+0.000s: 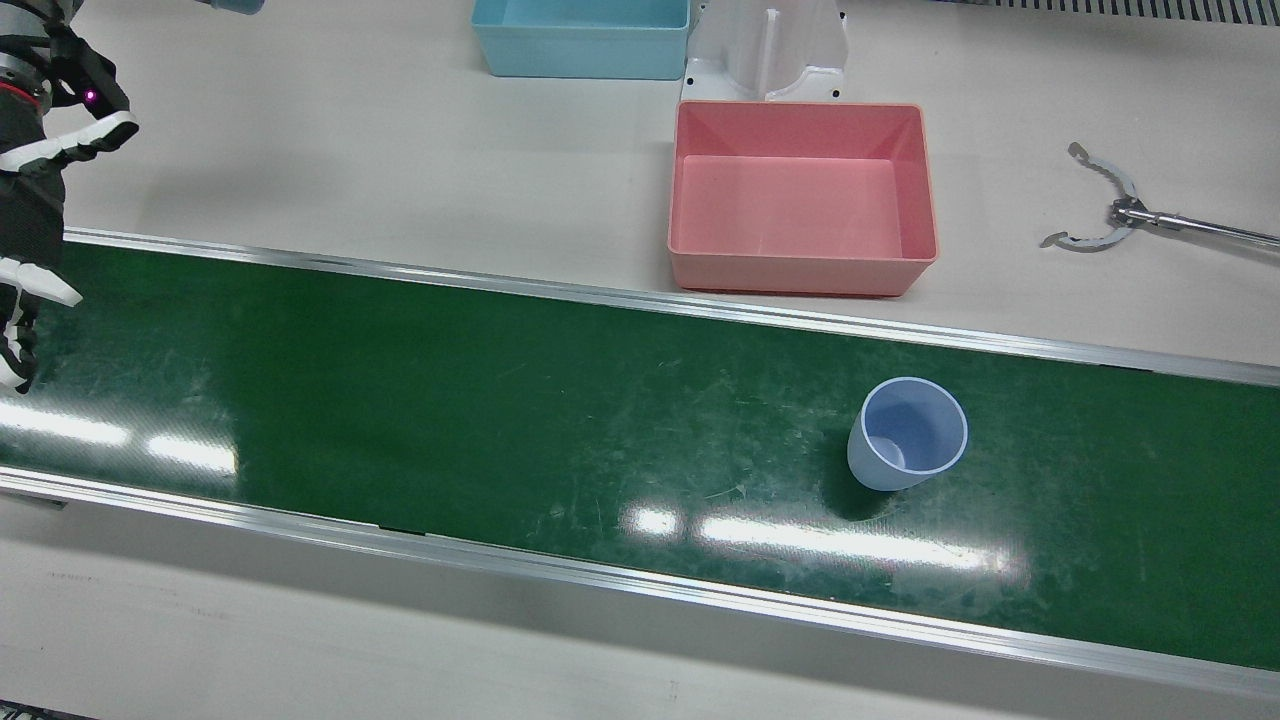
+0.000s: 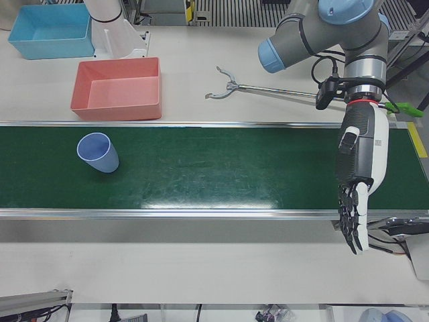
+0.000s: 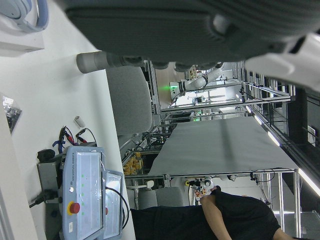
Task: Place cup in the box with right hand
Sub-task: 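Swing the right hand down over the belt toward the cup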
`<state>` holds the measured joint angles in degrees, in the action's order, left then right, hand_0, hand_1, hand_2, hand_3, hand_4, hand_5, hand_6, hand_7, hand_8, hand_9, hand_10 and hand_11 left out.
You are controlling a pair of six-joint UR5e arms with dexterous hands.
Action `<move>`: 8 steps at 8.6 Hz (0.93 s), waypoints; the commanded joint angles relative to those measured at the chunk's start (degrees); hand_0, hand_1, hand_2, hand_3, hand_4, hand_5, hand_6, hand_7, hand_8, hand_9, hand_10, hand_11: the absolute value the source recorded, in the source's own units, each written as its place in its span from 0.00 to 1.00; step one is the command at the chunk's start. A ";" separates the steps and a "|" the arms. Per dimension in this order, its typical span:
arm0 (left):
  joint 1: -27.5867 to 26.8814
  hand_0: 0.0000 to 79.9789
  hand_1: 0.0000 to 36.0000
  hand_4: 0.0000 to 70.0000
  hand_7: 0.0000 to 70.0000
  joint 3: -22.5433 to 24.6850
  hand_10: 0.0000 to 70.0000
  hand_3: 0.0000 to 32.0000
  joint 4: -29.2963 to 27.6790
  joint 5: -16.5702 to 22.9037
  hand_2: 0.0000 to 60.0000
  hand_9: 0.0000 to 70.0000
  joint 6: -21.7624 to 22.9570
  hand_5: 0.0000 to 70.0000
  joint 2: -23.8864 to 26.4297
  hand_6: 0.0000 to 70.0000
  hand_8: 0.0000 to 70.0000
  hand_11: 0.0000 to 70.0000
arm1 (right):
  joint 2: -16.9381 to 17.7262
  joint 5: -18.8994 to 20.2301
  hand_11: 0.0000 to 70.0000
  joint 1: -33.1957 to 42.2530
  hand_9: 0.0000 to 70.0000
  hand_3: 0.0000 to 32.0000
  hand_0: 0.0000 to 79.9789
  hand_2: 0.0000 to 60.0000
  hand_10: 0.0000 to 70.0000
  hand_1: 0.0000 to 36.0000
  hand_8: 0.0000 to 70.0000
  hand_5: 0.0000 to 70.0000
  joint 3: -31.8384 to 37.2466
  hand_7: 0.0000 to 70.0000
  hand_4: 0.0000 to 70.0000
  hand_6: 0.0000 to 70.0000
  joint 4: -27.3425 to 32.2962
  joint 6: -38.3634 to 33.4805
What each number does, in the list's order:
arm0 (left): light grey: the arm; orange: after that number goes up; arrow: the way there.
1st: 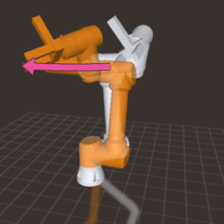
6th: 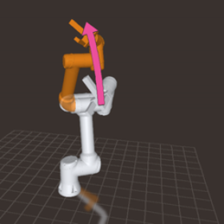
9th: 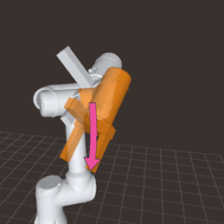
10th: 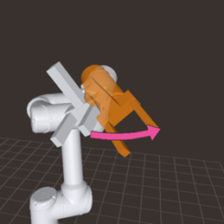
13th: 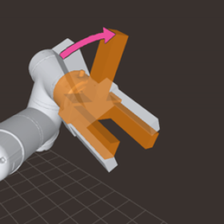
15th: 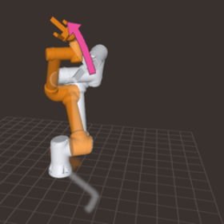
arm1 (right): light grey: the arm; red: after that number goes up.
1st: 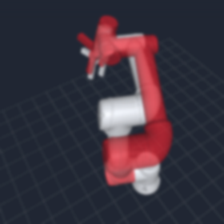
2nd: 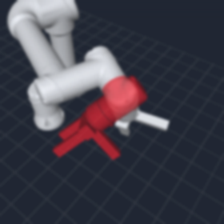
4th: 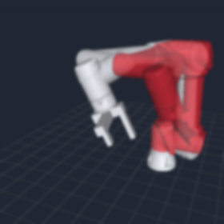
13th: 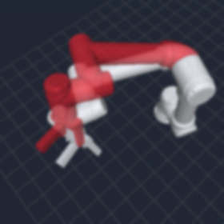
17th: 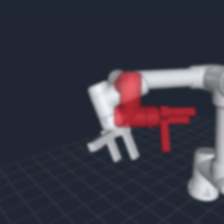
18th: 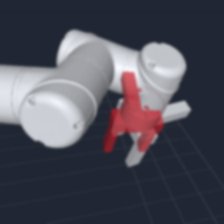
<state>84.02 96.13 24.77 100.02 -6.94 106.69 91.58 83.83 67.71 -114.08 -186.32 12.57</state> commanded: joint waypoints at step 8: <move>-0.08 0.00 0.00 0.00 0.00 -0.33 0.00 0.00 -0.07 0.00 0.00 0.00 -0.01 0.00 -0.08 0.00 0.00 0.00 | -5.70 -5.66 0.06 -3.01 0.01 0.21 0.67 0.00 0.02 0.37 0.01 0.08 7.44 0.15 0.29 0.03 5.26 14.50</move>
<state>83.96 95.74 24.70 100.02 -6.92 106.69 87.67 82.68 65.23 -111.15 -181.11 22.88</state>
